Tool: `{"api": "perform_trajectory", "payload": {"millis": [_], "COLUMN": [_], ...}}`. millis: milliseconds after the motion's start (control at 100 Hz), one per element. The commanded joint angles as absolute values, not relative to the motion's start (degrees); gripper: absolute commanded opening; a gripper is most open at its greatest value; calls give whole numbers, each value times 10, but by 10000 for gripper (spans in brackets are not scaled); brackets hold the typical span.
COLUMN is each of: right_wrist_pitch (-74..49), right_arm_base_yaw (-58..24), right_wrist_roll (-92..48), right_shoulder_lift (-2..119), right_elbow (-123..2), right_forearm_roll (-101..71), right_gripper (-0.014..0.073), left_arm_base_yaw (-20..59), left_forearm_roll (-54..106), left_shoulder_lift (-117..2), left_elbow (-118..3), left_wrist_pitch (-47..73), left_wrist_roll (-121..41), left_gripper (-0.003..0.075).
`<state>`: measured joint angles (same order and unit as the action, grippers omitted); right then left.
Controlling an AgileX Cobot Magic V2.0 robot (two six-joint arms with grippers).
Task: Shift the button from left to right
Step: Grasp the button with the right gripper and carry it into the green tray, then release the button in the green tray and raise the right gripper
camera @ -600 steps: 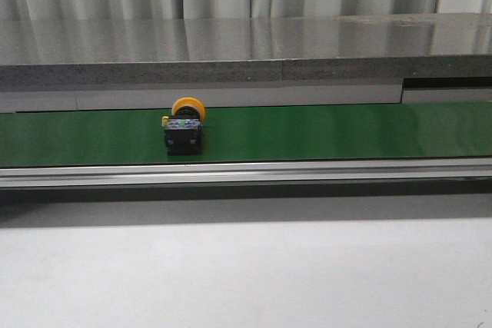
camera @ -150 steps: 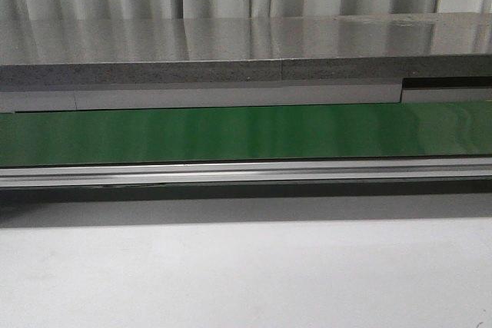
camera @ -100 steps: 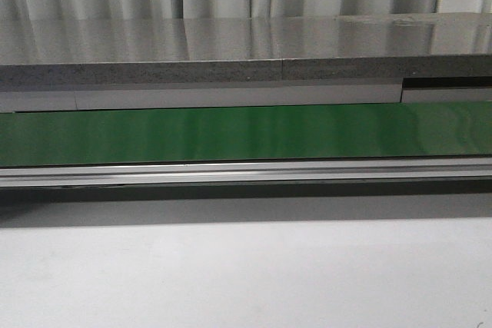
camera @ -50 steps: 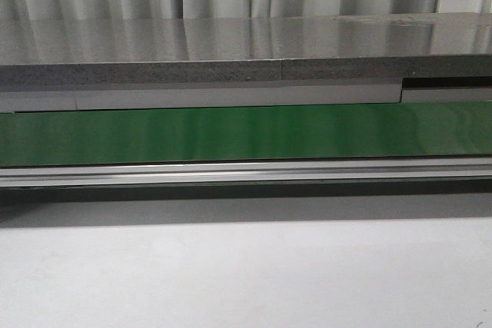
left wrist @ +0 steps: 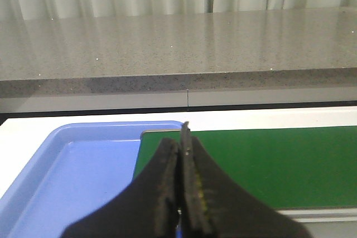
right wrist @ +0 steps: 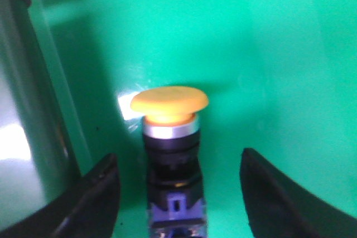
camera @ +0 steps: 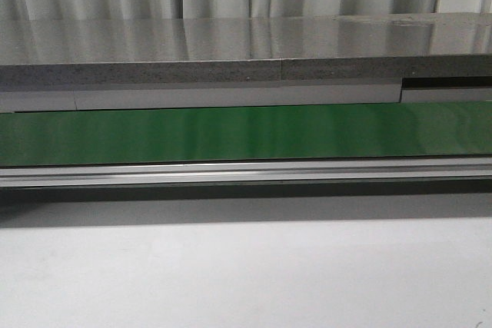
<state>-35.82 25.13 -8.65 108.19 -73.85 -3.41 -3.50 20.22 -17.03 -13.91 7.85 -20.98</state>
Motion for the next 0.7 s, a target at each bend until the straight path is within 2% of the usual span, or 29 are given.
{"api": "perform_trajectory", "payload": {"millis": [0,390,690], "right_wrist_pitch": [-344,-302,-267], "right_arm_base_yaw": [254,239,167], "right_wrist_roll": [-89,-87,-87], "right_shoulder_lift": [1048,930,816], "right_elbow": [-759,-759,-739], "right_forearm_roll": [-37,-74,-78], "right_gripper": [479,479,477], "left_arm_base_yaw": [-31,-31,-31], "left_forearm_roll": [208,208,208], "left_shoulder_lift": [-174,-174,-174], "left_elbow": [-155,-155,-155], "left_wrist_pitch": [33,33,33], "left_wrist_roll": [-207,-207,-207], "left_gripper": [-21,-20,-21]}}
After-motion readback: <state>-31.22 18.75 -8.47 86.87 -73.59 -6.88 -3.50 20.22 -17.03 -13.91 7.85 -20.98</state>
